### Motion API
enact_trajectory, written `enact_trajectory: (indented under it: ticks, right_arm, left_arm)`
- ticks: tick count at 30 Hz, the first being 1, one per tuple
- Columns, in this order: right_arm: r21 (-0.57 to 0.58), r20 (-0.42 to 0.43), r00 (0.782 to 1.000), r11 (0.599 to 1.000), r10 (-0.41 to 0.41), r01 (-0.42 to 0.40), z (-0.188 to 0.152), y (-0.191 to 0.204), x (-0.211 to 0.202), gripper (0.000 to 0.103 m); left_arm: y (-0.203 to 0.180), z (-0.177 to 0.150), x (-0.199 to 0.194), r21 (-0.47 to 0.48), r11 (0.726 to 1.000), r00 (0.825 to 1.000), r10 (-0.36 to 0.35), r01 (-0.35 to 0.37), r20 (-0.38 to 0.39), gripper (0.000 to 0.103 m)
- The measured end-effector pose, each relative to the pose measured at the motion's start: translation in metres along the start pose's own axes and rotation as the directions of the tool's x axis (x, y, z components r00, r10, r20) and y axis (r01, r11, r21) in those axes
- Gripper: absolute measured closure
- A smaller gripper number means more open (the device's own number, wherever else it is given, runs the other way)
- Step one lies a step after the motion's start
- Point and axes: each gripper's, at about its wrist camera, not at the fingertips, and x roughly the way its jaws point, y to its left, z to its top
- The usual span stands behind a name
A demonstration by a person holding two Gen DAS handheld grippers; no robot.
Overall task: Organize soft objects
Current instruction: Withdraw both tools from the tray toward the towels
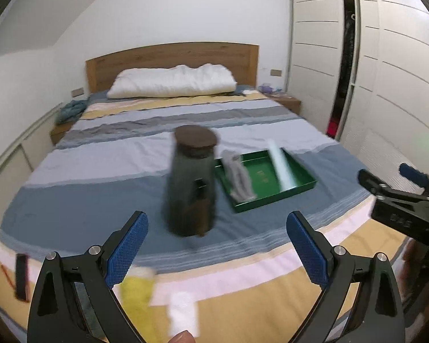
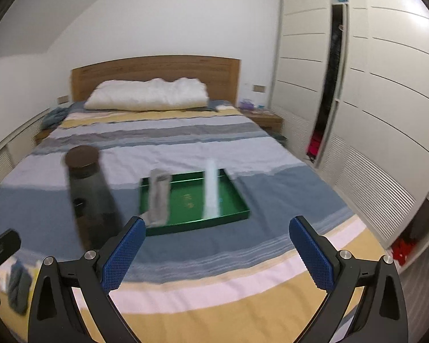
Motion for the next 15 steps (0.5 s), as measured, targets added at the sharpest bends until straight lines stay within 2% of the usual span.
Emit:
enact_trajectory:
  ticks: [8,15]
  right_arm:
    - [-0.046,-0.019,0.992,0.991,0.122,-0.122,-0.024,0.061,-0.048,0.000]
    - [-0.047,-0.058,0.983,0.983,0.176,-0.179,-0.034,0.096,-0.055,0.000]
  left_arm:
    - [0.072,-0.041,-0.017,-0.040,0.994,0.994,0.103,-0.104,-0.027,0.008]
    - [0.132,-0.088,-0.024,-0.100,0.984,0.986,0.139,-0.148,-0.090,0.008]
